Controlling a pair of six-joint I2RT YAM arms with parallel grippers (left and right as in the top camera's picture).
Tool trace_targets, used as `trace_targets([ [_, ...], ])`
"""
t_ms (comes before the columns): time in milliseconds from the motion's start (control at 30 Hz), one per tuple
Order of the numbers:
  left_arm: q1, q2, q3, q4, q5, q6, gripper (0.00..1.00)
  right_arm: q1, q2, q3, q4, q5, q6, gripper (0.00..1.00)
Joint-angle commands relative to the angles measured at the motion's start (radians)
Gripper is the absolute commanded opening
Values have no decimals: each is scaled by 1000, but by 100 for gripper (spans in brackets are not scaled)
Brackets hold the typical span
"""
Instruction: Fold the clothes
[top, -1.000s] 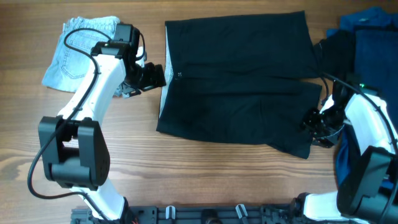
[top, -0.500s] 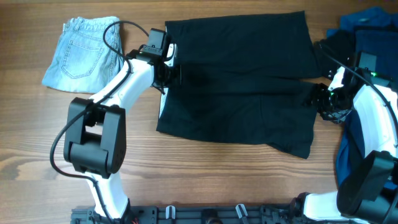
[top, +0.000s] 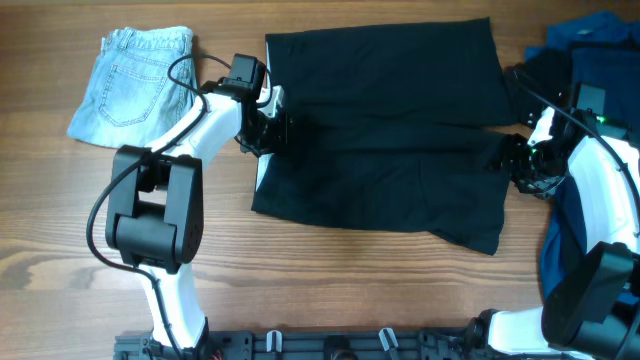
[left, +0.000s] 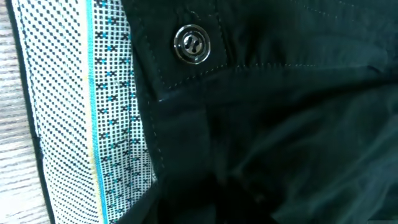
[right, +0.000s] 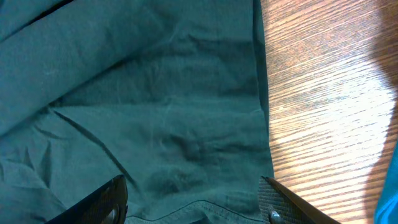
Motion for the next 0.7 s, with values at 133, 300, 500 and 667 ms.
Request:
trace_targets([
  [133, 119, 13, -3, 5, -123, -49, 4, -4, 5, 14, 3, -17, -14, 68],
  [300, 204, 54, -4, 2, -105, -97, 4, -4, 5, 14, 5, -45, -18, 68],
  [500, 204, -72, 14, 36, -33, -97, 50, 6, 8, 13, 111, -196, -42, 65],
  [667, 201, -192, 14, 80, -24, -97, 57, 89, 73, 11, 161, -214, -32, 50],
])
